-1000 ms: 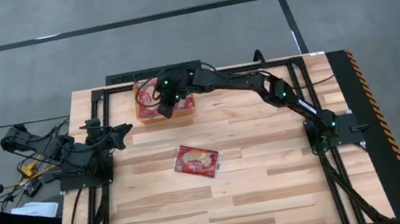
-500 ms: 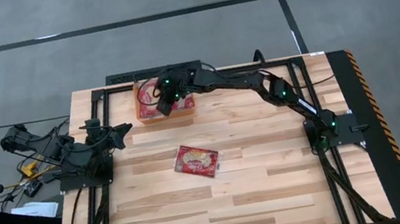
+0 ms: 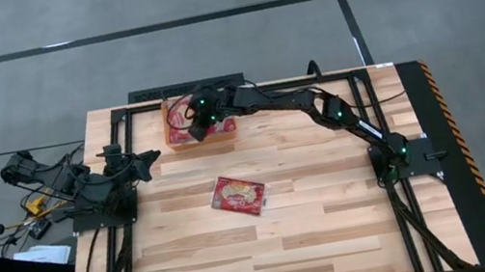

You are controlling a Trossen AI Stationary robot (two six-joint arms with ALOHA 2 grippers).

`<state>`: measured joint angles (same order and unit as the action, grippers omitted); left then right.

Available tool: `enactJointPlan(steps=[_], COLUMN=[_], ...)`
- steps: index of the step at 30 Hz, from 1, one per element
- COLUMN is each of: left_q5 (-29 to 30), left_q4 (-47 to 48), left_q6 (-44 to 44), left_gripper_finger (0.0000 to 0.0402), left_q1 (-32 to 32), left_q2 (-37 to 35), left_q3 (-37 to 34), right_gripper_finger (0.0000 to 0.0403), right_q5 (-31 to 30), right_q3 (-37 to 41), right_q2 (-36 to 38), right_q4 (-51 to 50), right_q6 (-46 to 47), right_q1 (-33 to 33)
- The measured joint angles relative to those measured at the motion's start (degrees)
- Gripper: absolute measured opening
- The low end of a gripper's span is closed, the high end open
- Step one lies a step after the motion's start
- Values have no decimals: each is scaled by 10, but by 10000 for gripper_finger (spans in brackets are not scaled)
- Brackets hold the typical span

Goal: Sort popcorn bags into baskets
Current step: Put the popcorn bag into the orange bin

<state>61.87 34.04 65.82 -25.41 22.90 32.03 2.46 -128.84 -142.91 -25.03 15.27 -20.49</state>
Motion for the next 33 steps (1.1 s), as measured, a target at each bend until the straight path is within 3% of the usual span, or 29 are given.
enactJointPlan(steps=[21,30,33], left_q5=[-1,-1,-2], left_q4=[0,0,0], left_q6=[-5,-5,-5], left_gripper_finger=[173,173,173], left_q1=[0,0,0], left_q2=[0,0,0], left_q3=[0,0,0], right_gripper_finger=[118,118,118], right_q5=[9,8,22], right_q3=[0,-61,-55], right_q2=[-21,-21,9], right_q4=[30,16,-12], right_q6=[38,27,30], right_q1=[-7,-15,-25])
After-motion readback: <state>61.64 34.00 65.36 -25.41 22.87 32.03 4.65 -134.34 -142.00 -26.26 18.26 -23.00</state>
